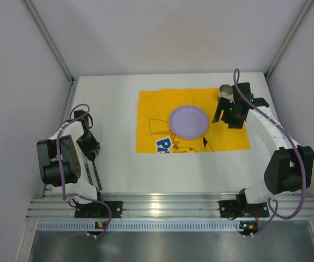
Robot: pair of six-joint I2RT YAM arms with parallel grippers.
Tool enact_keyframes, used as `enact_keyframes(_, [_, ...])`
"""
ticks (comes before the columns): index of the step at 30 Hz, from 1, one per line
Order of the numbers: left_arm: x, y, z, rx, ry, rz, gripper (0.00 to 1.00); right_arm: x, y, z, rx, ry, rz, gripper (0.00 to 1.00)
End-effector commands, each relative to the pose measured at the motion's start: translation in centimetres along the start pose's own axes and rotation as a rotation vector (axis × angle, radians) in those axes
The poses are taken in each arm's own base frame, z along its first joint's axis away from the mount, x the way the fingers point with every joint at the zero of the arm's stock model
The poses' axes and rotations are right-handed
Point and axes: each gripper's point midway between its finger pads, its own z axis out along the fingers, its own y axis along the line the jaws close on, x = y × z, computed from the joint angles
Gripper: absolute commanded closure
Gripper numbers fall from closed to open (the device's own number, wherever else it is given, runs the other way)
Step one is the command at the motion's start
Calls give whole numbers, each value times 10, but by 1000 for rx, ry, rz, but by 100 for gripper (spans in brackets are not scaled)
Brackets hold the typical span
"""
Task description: Set the dinner table for one person
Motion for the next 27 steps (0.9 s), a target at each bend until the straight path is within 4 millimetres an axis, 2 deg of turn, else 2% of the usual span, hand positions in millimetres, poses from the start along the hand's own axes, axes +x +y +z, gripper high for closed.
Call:
enact_keyframes(1, [9, 7, 23, -56, 62, 17, 63, -10, -6, -16, -6, -41, 1, 24])
enact_keyframes(4, [-2, -2, 30, -21, 33, 16, 66, -7, -6, -14, -11, -28, 3, 24])
enact_keyframes(7, [-7, -21, 41, 50, 41, -1, 72, -6, -6, -11, -12, -19, 3, 25])
enact_keyframes(10, [-19, -38, 47, 97, 33, -22, 73, -8, -5, -11, -11, -21, 0, 25])
enact_keyframes(14, [-50, -60, 48, 133, 7, -33, 74, -9, -4, -11, -17, -22, 3, 25])
enact_keyframes(15, [-70, -71, 41, 153, -32, -36, 74, -10, -3, -11, -17, -23, 3, 25])
enact_keyframes(17, [-81, -89, 41, 191, -29, -28, 74, -10, -3, -12, -16, -27, 1, 25])
enact_keyframes(18, [-101, -101, 29, 211, -66, -24, 74, -11, -3, -13, -16, -31, 2, 25])
enact_keyframes(19, [-106, -110, 30, 210, -68, -10, 75, -12, -3, -13, -18, -31, 4, 25])
enact_keyframes(20, [-126, -124, 17, 237, -112, -4, 74, -13, -3, -15, -17, -37, 4, 26])
enact_keyframes(22, [-132, -142, 13, 243, -114, 19, 74, -14, -2, -16, -17, -43, 0, 25])
enact_keyframes(23, [-147, -153, 2, 269, -151, 20, 74, -14, -3, -16, -16, -42, 3, 25])
enact_keyframes(25, [-150, -170, 0, 288, -154, 42, 73, -15, -2, -17, -15, -47, 0, 25])
enact_keyframes(26, [-161, -179, -11, 308, -187, 48, 73, -15, -3, -18, -15, -48, 3, 25])
enact_keyframes(27, [-163, -184, -13, 311, -190, 57, 72, -15, -3, -18, -14, -46, 2, 26])
